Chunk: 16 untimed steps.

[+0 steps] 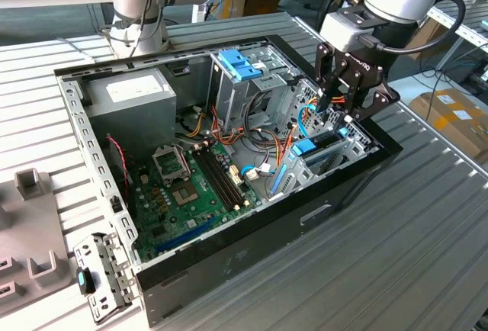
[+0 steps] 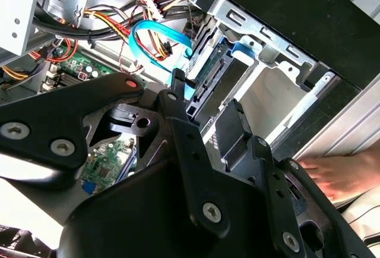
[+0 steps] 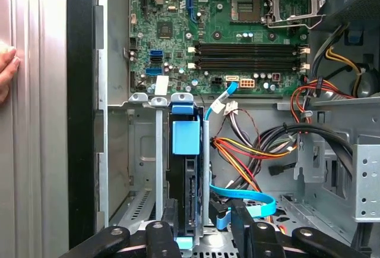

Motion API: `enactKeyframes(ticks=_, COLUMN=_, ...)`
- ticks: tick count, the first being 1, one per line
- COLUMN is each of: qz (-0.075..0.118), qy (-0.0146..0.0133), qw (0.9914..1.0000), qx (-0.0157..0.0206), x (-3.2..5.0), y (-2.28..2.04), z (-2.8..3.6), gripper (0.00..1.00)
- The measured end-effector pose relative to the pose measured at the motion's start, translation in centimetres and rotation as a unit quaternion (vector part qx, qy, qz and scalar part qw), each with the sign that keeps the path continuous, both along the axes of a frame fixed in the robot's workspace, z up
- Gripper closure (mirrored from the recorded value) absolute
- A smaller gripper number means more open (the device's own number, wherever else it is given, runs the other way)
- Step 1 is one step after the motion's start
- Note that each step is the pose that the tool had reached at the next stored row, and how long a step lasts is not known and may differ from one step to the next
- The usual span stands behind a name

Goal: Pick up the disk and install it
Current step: 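Insert the first disk wire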

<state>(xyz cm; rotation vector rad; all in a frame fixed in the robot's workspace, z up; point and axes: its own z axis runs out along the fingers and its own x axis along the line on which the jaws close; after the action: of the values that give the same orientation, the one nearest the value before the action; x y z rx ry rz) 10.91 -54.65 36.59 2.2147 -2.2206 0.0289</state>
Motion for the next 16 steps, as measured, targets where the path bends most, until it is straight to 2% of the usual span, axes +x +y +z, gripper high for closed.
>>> enactKeyframes(ticks=5, qz=0.000, qy=0.0000, qw=1.00000, qx=-0.0005, x=0.00, y=0.00, z=0.00, gripper=0.53)
enactKeyframes(ticks=6, qz=0.000, qy=0.0000, qw=1.00000, qx=-0.0006, x=0.00, y=0.00, z=0.00, gripper=0.59)
enactKeyframes(ticks=7, qz=0.000, qy=0.0000, qw=1.00000, qx=-0.0006, x=0.00, y=0.00, z=-0.01, gripper=0.59)
enactKeyframes(ticks=11, qz=0.000, qy=0.0000, qw=1.00000, qx=-0.0012, x=0.00, y=0.00, z=0.00, gripper=0.84)
enactKeyframes(ticks=16, qz=0.000, qy=0.0000, qw=1.00000, qx=-0.0016, x=0.00, y=0.00, z=0.00, gripper=0.84)
